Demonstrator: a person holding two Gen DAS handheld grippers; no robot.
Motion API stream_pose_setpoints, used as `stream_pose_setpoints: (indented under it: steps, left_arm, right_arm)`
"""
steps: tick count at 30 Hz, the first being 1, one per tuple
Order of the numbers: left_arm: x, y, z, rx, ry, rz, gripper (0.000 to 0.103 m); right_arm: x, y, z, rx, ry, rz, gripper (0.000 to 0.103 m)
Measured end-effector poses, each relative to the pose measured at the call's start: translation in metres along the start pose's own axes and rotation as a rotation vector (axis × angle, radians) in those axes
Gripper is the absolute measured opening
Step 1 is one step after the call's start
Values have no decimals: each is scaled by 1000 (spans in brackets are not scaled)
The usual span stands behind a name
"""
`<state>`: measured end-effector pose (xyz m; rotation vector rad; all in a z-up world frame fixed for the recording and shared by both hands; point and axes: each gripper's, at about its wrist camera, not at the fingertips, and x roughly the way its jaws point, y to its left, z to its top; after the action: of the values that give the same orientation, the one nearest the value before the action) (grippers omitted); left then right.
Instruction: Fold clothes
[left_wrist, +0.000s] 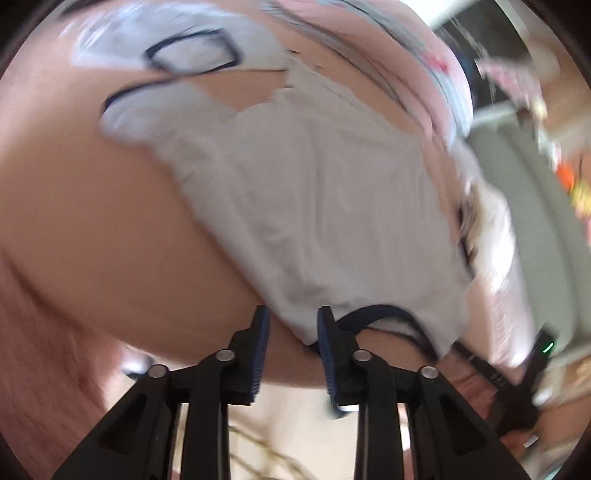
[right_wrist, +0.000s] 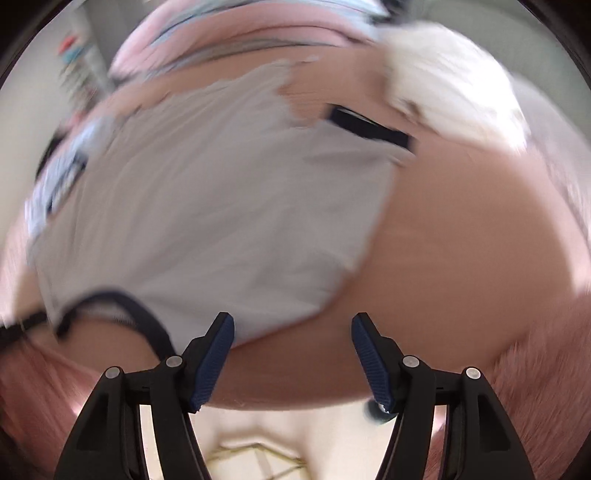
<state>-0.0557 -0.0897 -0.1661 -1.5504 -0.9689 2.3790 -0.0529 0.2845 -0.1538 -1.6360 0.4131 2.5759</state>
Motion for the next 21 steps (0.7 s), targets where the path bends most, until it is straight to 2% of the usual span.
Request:
stream_pose_setpoints:
  steps: [1,3,6,8,13,16,18,21]
  left_arm:
    - [2,3,-1,-29,-2,-25,37]
    - [9,0,3,-25,-13,-36,38]
    - [20,-5,7,-20,-29,-52,39]
    - [27,-8,11,-16,-40,-63,39]
    - [45,-16,18,-6,-66,-90,39]
    - [50,-16,20,-24,-90,-162,38]
    - [57,-19,21,-10,-79,-148,28]
    - [57,-12,18,-29,-66,-134,17]
  right_arm:
    - [2,-8,-1,39,18,27,65]
    - [5,-19,-3,96,49,74,65]
    - [5,-5,-9,30,65,109,66]
    - [9,6,-11,11,71,173,66]
    - [23,18,3,8,7,187,66]
    - [26,26,5,29,-38,219,63]
    - [34,33,9,15,-41,211,62]
    - [31,37,6,-16,-44,184,49]
